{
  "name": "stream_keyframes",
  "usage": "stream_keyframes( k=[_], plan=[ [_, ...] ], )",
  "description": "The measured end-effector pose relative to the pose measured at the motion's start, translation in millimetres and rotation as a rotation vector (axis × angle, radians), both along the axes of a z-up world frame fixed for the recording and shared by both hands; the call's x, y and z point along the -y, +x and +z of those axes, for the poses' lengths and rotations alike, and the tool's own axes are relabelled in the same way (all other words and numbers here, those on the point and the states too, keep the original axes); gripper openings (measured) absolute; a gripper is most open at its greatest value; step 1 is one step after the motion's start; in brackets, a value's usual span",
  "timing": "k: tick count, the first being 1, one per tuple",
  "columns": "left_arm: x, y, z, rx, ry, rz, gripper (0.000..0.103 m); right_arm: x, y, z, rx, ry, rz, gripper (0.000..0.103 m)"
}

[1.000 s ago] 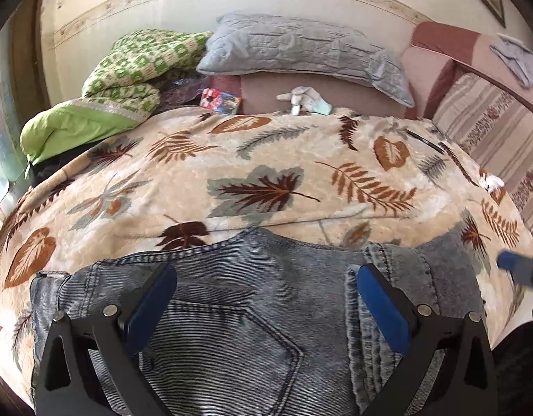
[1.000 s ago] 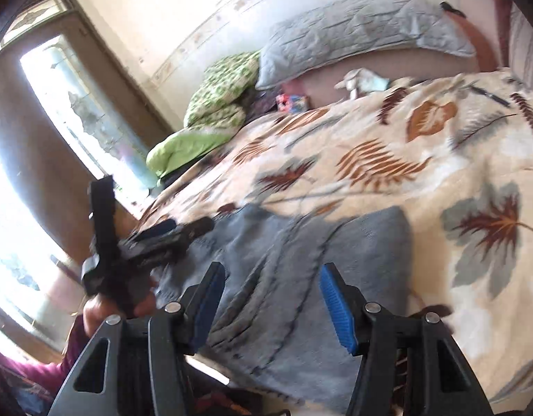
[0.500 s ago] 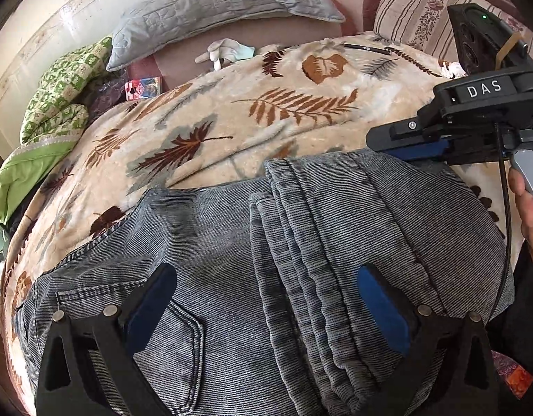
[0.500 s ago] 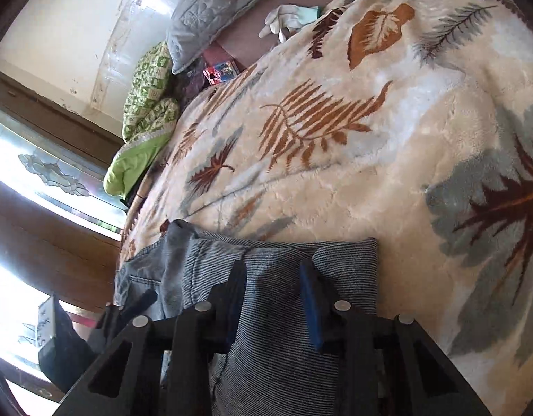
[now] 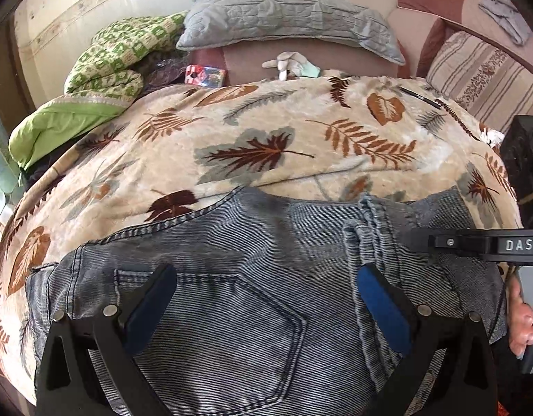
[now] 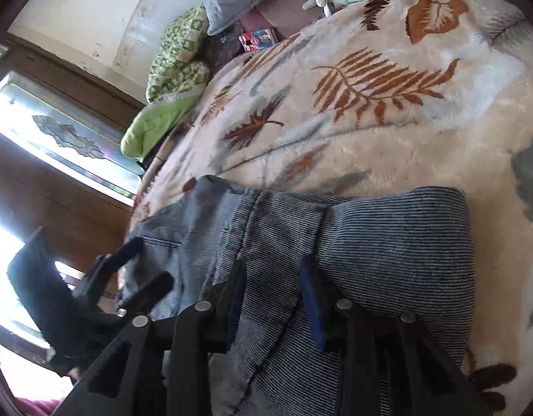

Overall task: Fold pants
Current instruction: 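Release the folded leg and press it flat with the right tool, then grasp the jeans leg end with the left tool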

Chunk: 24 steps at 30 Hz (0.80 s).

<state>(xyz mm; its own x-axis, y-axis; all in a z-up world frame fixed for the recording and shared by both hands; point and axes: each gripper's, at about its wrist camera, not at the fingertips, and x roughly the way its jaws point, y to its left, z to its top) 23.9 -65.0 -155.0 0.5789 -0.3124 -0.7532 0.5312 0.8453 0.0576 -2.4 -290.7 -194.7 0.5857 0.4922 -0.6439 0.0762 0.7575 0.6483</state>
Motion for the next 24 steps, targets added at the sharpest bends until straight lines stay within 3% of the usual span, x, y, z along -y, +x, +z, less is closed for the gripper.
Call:
stream_keyframes(
  k=[2, 5, 7, 10, 12, 15, 20, 22, 23, 24],
  plan=[
    [-15, 4, 3, 0.004, -0.019, 0.040, 0.103, -8, -1, 13, 0.039, -0.046, 0.024, 0.036],
    [-46, 7, 11, 0.033, -0.055, 0.124, 0.103, -19, -6, 27, 0.137, -0.018, 0.056, 0.036],
    [-70, 9, 16, 0.058, -0.081, 0.207, 0.103, -33, -4, 27, 0.138, -0.045, 0.095, 0.036],
    [-108, 10, 19, 0.082, -0.116, 0.335, 0.103, -58, 5, 12, 0.062, -0.107, 0.151, 0.036],
    [-133, 11, 19, 0.080, -0.140, 0.409, 0.103, -63, 2, 17, 0.090, -0.155, 0.157, 0.036],
    [-171, 11, 21, 0.082, -0.166, 0.526, 0.103, -59, -2, 25, 0.150, -0.074, 0.162, 0.036],
    [-228, 7, 23, 0.072, -0.228, 0.695, 0.103, -63, -11, 40, 0.240, -0.069, 0.165, 0.036],
    [-246, 4, 23, 0.064, -0.251, 0.740, 0.103, -64, -14, 47, 0.267, -0.053, 0.169, 0.044],
    [-254, 2, 22, 0.059, -0.257, 0.762, 0.103, -65, -15, 50, 0.279, -0.048, 0.169, 0.057],
    [-261, 0, 21, 0.050, -0.266, 0.780, 0.103, -65, -17, 52, 0.291, -0.049, 0.166, 0.060]
  ],
)
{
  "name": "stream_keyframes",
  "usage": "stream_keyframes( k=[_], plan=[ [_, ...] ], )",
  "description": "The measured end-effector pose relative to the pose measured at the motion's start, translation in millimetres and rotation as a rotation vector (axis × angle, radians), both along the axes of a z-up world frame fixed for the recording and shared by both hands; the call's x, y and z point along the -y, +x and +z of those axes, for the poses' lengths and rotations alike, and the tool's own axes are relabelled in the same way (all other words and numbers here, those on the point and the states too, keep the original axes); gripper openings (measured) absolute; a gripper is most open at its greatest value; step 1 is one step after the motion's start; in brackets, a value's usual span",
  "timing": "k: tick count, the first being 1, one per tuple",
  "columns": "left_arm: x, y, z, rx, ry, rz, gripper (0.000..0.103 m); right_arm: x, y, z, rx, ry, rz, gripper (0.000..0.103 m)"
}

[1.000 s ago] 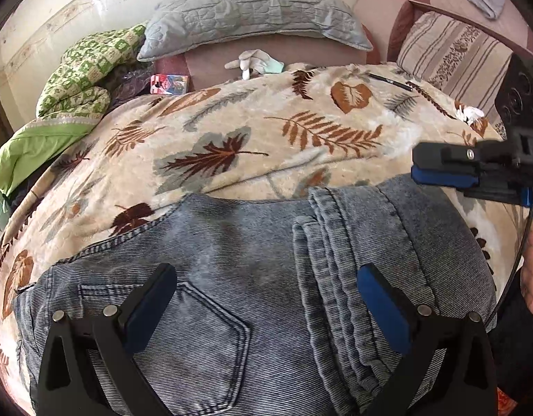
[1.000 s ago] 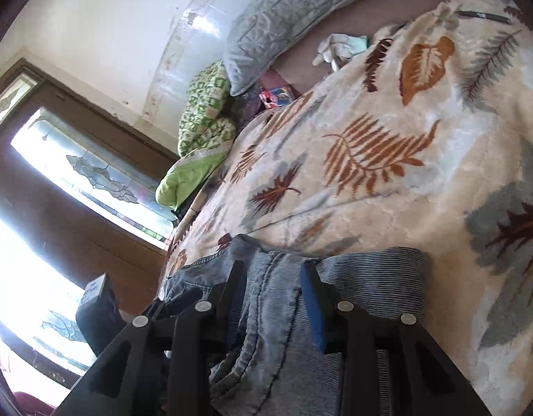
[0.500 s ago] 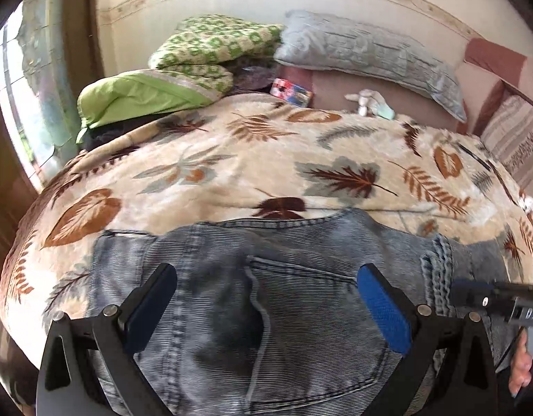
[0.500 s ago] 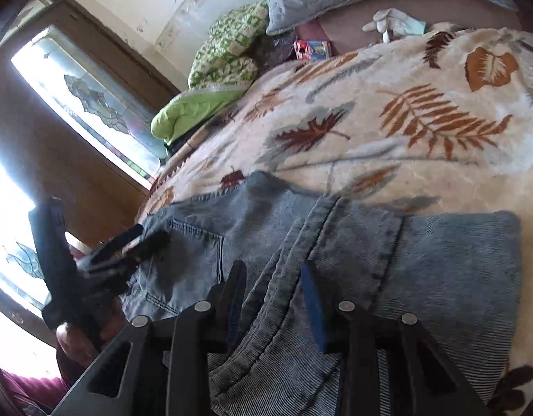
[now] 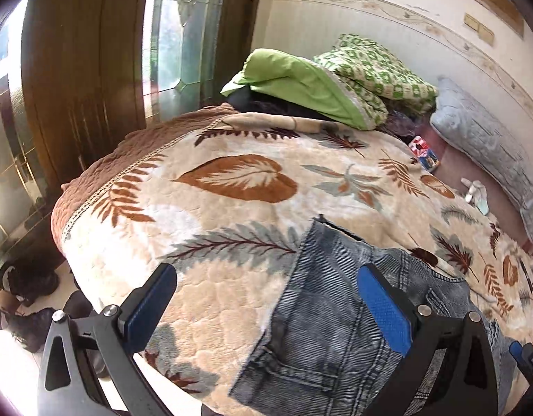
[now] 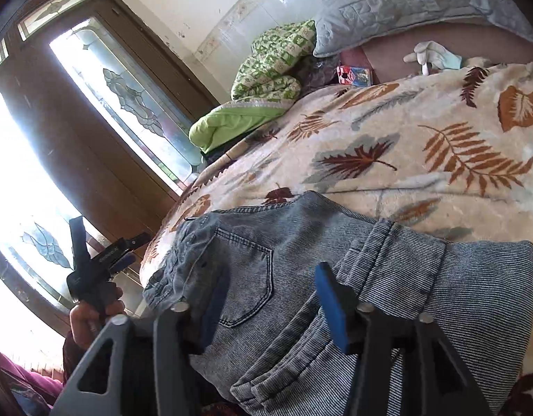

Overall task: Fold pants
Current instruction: 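Grasp the jeans leg end with the left tool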

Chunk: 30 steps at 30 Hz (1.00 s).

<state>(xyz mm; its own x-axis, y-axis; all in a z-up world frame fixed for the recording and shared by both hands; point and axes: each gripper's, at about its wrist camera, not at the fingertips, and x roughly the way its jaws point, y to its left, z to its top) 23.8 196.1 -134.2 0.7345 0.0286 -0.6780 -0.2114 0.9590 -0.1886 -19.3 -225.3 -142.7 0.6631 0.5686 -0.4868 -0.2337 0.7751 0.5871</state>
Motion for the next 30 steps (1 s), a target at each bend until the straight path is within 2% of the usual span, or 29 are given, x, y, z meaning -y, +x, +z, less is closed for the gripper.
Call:
stream_keyframes(
  k=[4, 9, 11, 13, 19, 24, 27, 28, 30],
  plan=[
    [-22, -7, -8, -0.056, -0.084, 0.019, 0.103, -3, -2, 6, 0.020, -0.011, 0.015, 0.060],
    [-31, -4, -14, -0.149, -0.123, -0.014, 0.103, -1, -2, 6, 0.011, -0.006, 0.017, 0.060],
    [-36, -1, -17, -0.203, -0.185, -0.034, 0.103, 3, -4, 7, 0.013, -0.005, 0.008, 0.060],
    [-41, -3, -17, -0.222, -0.248, -0.040, 0.103, 7, -5, 8, 0.009, 0.003, -0.005, 0.060],
    [-34, -2, -27, -0.279, -0.351, -0.141, 0.103, 21, -11, 12, 0.014, 0.028, -0.039, 0.060],
    [-35, 5, -53, -0.365, -0.562, -0.221, 0.103, 23, -12, 13, 0.011, 0.029, -0.043, 0.060],
    [-30, 10, -67, -0.412, -0.659, -0.263, 0.103, 21, -10, 11, 0.007, 0.018, -0.043, 0.060],
    [-27, 11, -71, -0.419, -0.676, -0.271, 0.103, 20, -10, 10, 0.003, 0.014, -0.043, 0.060],
    [-21, 14, -72, -0.420, -0.653, -0.278, 0.103, 18, -9, 9, -0.001, 0.007, -0.042, 0.060]
  ],
)
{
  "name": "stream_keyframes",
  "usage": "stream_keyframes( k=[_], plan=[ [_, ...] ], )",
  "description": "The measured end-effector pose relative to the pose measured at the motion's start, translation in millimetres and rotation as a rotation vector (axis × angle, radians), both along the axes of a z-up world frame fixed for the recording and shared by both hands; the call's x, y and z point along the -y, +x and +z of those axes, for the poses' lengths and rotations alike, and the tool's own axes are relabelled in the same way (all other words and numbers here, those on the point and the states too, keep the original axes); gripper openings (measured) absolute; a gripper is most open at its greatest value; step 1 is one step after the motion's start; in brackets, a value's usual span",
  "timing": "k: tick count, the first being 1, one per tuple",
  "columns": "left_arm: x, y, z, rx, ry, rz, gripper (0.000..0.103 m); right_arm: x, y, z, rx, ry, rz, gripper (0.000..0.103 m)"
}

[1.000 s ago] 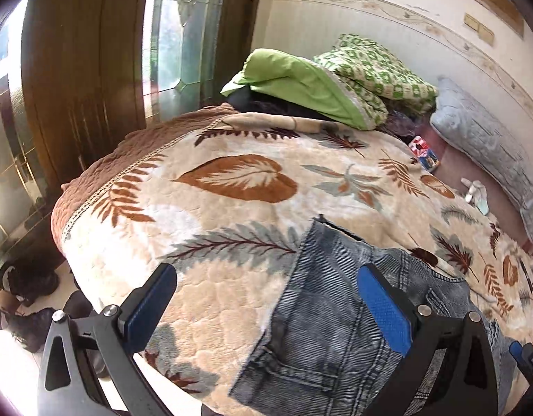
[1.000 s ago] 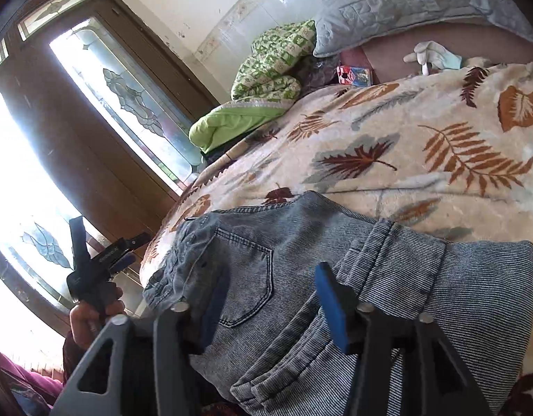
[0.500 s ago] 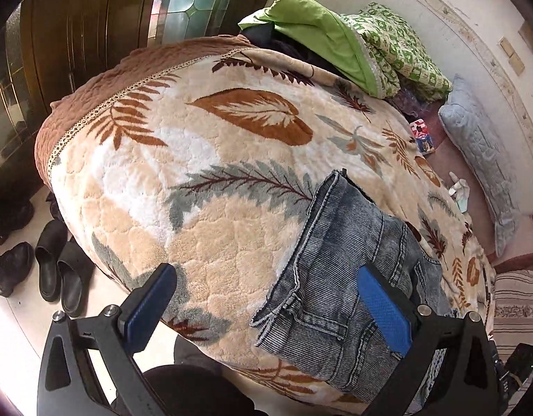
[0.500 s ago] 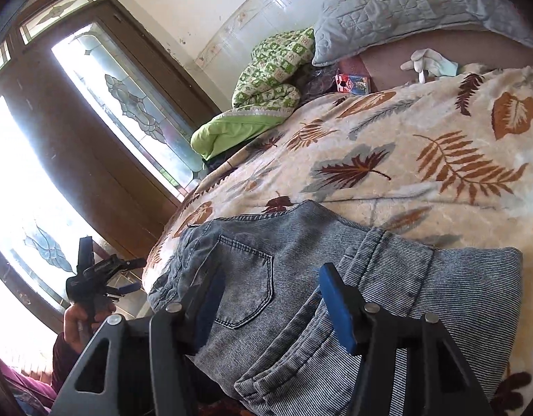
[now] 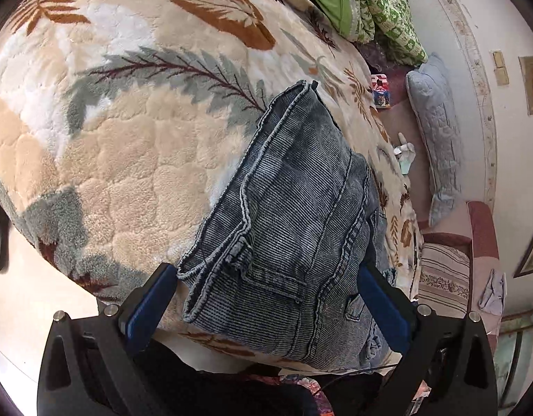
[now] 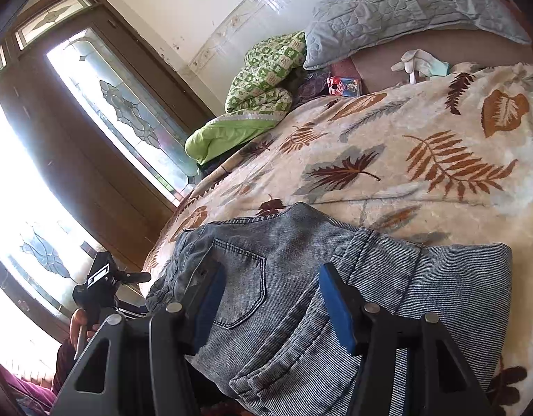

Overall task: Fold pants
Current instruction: 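Grasp the jeans leg end with the left tool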

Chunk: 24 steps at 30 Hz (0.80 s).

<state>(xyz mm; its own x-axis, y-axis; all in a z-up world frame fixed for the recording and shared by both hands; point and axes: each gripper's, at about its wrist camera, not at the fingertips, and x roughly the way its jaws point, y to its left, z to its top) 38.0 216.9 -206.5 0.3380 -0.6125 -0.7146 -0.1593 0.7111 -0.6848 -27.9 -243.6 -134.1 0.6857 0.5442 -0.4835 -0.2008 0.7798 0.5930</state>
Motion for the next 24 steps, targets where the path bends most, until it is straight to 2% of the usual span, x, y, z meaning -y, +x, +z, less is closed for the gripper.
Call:
stream_keyframes(
  k=[2, 4, 6, 8, 9, 10, 14, 15, 16, 18, 19, 21, 23, 24],
  plan=[
    [2, 2, -2, 0.000, 0.000, 0.014, 0.103, -2, 0, -1, 0.000, -0.011, -0.003, 0.060],
    [5, 5, 1, 0.026, 0.003, 0.025, 0.094, -2, 0, -1, 0.001, -0.014, -0.006, 0.060],
    [7, 9, 3, 0.039, 0.038, 0.022, 0.059, -1, 0, -2, 0.001, -0.014, -0.009, 0.060],
    [5, 12, 0, 0.034, 0.029, 0.044, 0.050, -1, 0, -2, 0.001, -0.011, -0.010, 0.060],
    [4, 13, 0, 0.038, 0.021, 0.052, 0.041, 0, 1, -2, 0.001, -0.009, -0.009, 0.060],
    [2, 13, 0, 0.046, 0.019, 0.054, 0.036, -1, 1, -2, 0.001, -0.010, -0.009, 0.060],
    [8, 14, 5, 0.077, 0.057, 0.043, 0.036, -2, 1, -2, 0.003, -0.016, -0.004, 0.060],
    [9, 15, 4, 0.070, 0.068, 0.045, 0.040, -2, 1, -2, 0.002, -0.016, -0.003, 0.060],
    [8, 17, 0, 0.048, 0.069, 0.057, 0.050, -2, 1, -2, 0.000, -0.017, -0.003, 0.060],
    [5, 19, -4, 0.045, 0.015, 0.071, 0.060, -3, 1, -2, -0.004, -0.016, -0.003, 0.060],
    [7, 20, -2, 0.047, 0.021, 0.070, 0.061, -3, 1, -3, -0.005, -0.016, -0.003, 0.060],
    [15, 19, 2, 0.073, 0.080, 0.061, 0.059, -2, 0, -2, -0.003, -0.019, -0.006, 0.060],
    [20, 16, 7, 0.113, 0.138, 0.056, 0.036, -2, 0, -2, -0.001, -0.018, -0.011, 0.060],
    [22, 15, 10, 0.128, 0.133, 0.046, 0.027, -1, -1, -1, 0.001, -0.015, -0.013, 0.060]
  ],
)
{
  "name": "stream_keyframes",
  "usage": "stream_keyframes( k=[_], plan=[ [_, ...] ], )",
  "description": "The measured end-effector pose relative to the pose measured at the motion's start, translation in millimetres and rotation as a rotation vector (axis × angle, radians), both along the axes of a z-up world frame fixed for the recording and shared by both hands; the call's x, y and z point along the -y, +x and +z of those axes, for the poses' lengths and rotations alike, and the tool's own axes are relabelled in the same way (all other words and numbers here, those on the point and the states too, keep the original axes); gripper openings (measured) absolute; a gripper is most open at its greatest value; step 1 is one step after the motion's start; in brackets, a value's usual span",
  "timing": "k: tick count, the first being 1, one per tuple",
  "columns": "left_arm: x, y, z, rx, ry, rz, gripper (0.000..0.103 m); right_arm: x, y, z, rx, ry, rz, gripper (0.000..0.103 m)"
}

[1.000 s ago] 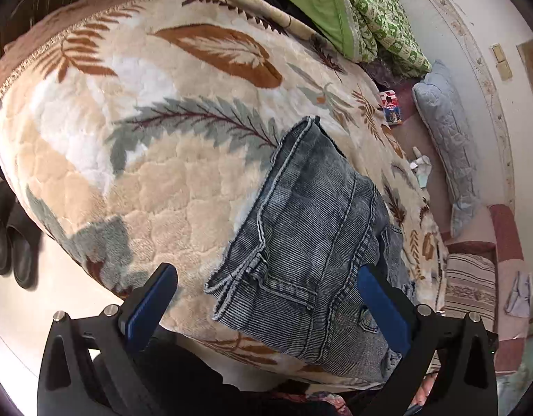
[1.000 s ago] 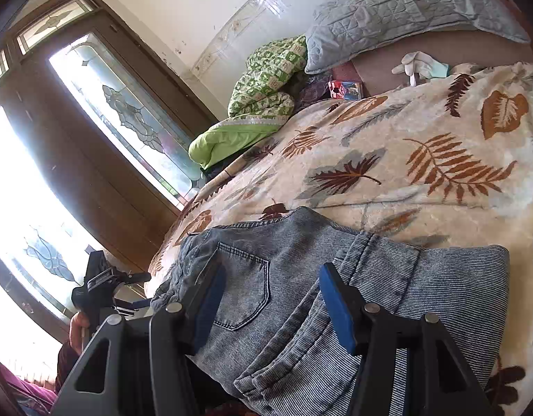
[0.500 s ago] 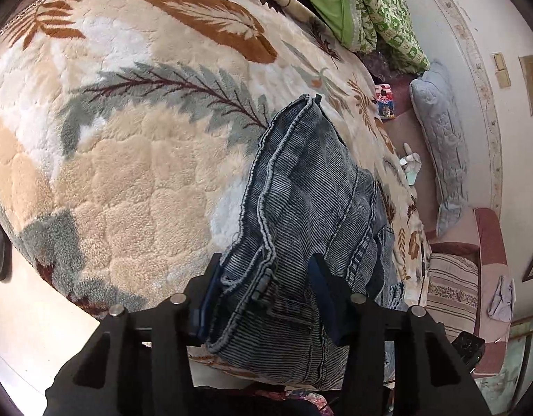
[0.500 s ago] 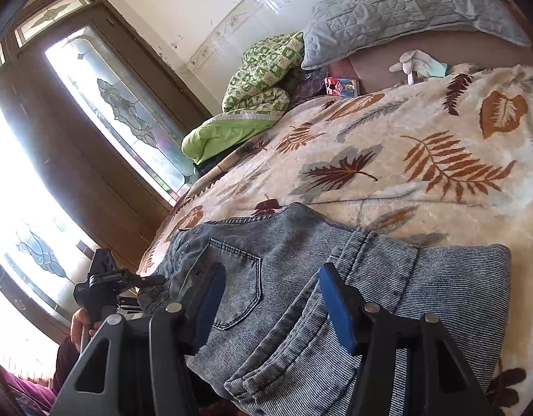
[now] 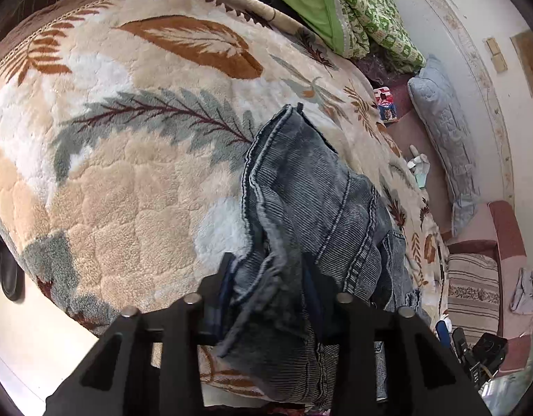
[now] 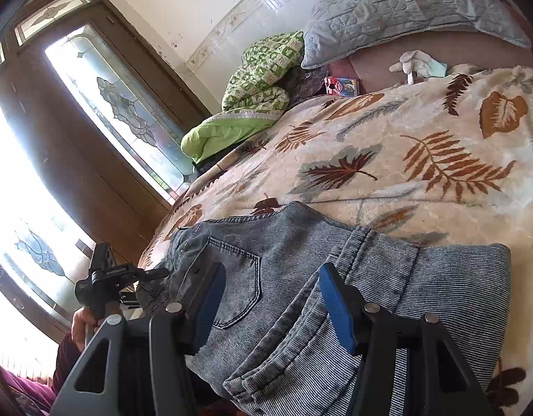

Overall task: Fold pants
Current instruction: 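Grasp the jeans leg end with the left tool, then lift the held leg end and fold it over onto the jeans with the left tool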

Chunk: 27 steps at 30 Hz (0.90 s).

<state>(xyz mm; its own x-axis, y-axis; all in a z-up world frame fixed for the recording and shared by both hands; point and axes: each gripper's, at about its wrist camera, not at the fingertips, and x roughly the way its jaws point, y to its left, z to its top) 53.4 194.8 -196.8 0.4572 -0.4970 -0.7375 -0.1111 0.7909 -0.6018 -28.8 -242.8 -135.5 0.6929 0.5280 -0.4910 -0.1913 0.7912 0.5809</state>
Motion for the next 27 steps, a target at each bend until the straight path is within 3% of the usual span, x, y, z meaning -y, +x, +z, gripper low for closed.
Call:
stream_keyframes(
  k=[5, 12, 20, 23, 25, 27],
  plan=[
    [5, -5, 13, 0.062, 0.051, -0.006, 0.022, 3, 1, -2, -0.014, -0.009, -0.024, 0.060],
    [40, -28, 72, 0.281, 0.179, -0.093, 0.021, 22, 4, -5, -0.046, 0.017, -0.111, 0.060],
    [90, -47, 124, 0.422, 0.207, -0.218, 0.021, 49, 6, -13, -0.116, 0.096, -0.182, 0.060],
    [111, -54, 134, 0.452, 0.212, -0.265, 0.021, 42, 8, -13, -0.132, 0.046, -0.146, 0.060],
    [125, -61, 139, 0.475, 0.220, -0.297, 0.021, 30, 9, -13, -0.133, -0.008, -0.096, 0.055],
    [140, -67, 143, 0.492, 0.230, -0.332, 0.021, 18, 7, -14, -0.121, -0.056, -0.053, 0.034]
  ],
)
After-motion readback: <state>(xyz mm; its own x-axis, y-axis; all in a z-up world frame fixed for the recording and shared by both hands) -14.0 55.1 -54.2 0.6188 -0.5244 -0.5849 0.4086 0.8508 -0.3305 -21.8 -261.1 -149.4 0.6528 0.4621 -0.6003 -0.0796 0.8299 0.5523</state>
